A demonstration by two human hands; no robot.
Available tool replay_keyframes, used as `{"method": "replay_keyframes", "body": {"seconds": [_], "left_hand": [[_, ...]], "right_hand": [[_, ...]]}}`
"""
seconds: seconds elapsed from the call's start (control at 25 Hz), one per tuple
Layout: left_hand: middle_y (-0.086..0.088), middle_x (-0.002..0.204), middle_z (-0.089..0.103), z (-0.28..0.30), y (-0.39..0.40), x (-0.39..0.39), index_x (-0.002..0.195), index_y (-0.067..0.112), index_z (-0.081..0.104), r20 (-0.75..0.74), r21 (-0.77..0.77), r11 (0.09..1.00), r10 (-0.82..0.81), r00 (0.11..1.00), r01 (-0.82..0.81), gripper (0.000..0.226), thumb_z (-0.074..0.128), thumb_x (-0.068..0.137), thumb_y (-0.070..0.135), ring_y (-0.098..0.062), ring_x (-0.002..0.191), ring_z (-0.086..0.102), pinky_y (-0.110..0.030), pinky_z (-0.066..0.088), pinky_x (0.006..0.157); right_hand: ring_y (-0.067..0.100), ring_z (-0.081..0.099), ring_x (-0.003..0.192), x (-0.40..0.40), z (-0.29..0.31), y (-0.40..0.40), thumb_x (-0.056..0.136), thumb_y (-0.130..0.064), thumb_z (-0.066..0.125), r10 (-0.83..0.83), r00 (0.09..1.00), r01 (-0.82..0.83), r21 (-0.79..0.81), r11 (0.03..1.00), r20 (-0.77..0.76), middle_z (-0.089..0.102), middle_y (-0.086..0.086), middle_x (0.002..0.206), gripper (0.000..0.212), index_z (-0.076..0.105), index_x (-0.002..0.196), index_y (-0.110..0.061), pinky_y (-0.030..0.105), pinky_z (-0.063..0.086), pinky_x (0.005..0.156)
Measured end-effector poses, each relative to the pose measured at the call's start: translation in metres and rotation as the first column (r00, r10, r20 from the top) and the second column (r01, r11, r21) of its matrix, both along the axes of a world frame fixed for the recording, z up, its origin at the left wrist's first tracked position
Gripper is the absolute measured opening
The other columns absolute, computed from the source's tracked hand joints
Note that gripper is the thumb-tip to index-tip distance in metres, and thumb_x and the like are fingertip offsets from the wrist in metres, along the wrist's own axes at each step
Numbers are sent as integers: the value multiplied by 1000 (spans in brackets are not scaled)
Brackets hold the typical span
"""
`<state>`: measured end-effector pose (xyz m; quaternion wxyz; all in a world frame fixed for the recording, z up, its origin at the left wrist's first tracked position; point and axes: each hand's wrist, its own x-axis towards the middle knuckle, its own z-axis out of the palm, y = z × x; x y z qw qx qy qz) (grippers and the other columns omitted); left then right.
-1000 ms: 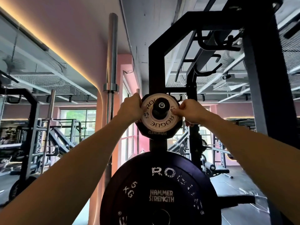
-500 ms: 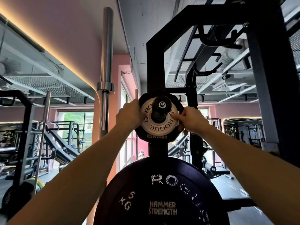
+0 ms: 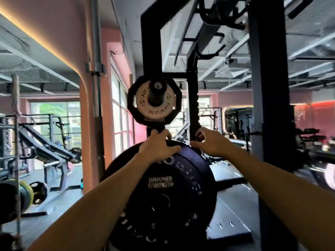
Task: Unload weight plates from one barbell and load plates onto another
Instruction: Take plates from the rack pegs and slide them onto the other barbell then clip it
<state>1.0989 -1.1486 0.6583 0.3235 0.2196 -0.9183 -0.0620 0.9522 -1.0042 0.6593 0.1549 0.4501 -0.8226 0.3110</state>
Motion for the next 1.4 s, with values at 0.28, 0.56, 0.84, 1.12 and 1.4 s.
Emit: {"method": "replay_keyframes", "body": {"seconds": [0.28,0.56,0.84,1.12,1.4], "left_hand": [[-5,117,52,-107,94,-81,125,23,53,216,195,920,-378,900,340,68,71,73,62,-23,102,56,-30,45,85],[-2,125,51,-272,224,-112,125,28,52,442,458,769,-632,637,445,68,68,72,67,-23,113,53,-34,45,93],[-1,125,58,-441,396,-61,121,29,55,635,621,659,-740,221,424,71,67,66,73,-21,107,58,-35,47,95],[0,135,50,-578,521,38,132,27,50,743,669,698,-643,-187,256,81,64,67,74,-19,113,55,-36,46,97],[-2,127,57,-630,592,80,127,22,54,749,656,715,-573,-334,243,70,66,73,66,-17,106,55,-32,46,91]], "right_hand": [[26,57,114,-32,-130,143,80,-58,61,-317,937,283,214,935,147,59,6,129,58,52,125,-23,41,46,98],[25,54,122,5,-305,325,79,-60,63,-628,657,477,416,774,416,54,5,138,67,49,132,-22,39,43,104],[25,50,126,137,-465,488,86,-57,57,-718,250,500,548,671,650,48,5,142,60,46,135,-23,44,42,104],[23,53,122,290,-590,608,85,-59,56,-647,-126,466,621,630,752,52,2,139,62,47,135,-22,41,42,103],[28,53,120,362,-643,674,93,-46,54,-560,-352,382,661,646,751,54,11,135,54,52,130,-7,38,44,100]]}}
